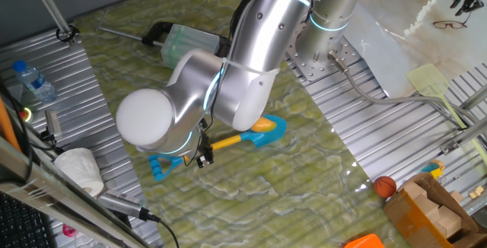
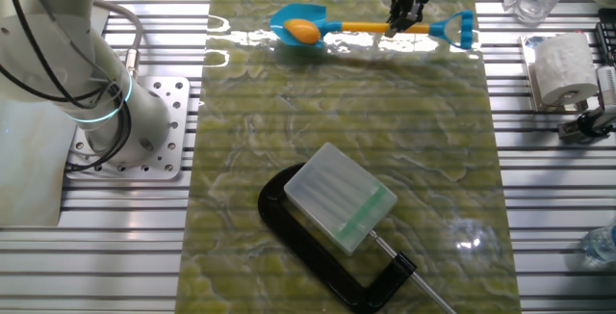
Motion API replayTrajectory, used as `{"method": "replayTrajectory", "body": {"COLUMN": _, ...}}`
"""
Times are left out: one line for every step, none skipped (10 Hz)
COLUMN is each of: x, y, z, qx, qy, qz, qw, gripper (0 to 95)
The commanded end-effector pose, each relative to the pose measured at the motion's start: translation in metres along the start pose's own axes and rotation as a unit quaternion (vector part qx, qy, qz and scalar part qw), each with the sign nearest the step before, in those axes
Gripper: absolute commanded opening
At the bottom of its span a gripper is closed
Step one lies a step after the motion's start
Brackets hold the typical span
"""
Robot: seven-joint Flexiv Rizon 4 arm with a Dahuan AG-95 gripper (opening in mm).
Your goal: Use a shovel to scoop up an object
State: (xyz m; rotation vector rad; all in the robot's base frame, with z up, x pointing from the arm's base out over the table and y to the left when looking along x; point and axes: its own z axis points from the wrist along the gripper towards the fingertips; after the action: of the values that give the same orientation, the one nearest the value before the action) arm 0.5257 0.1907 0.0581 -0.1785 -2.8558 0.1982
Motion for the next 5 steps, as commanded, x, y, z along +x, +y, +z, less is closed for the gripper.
{"method": "replayTrajectory", "body": {"x": -0.0013, "y": 0.0006, "z": 0.0021, "qx": 0.000, "qy": 0.000, "qz": -0.001, "qw": 1.0000, "gripper": 0.0}}
{"method": "replayTrajectory", "body": {"x": -0.0018, "y": 0.0007, "z": 0.0047, "qx": 0.000, "qy": 0.000, "qz": 0.000, "qw": 1.0000, "gripper": 0.0}}
{"method": "replayTrajectory", "body": {"x": -0.0024, "y": 0.0008, "z": 0.0067, "qx": 0.000, "qy": 0.001, "qz": 0.002, "qw": 1.0000, "gripper": 0.0}}
{"method": "replayTrajectory", "body": {"x": -0.0028, "y": 0.0009, "z": 0.0076, "qx": 0.000, "qy": 0.001, "qz": 0.002, "qw": 1.0000, "gripper": 0.0}}
{"method": "replayTrajectory", "body": {"x": -0.0030, "y": 0.0010, "z": 0.0084, "qx": 0.001, "qy": 0.001, "qz": 0.001, "qw": 1.0000, "gripper": 0.0}}
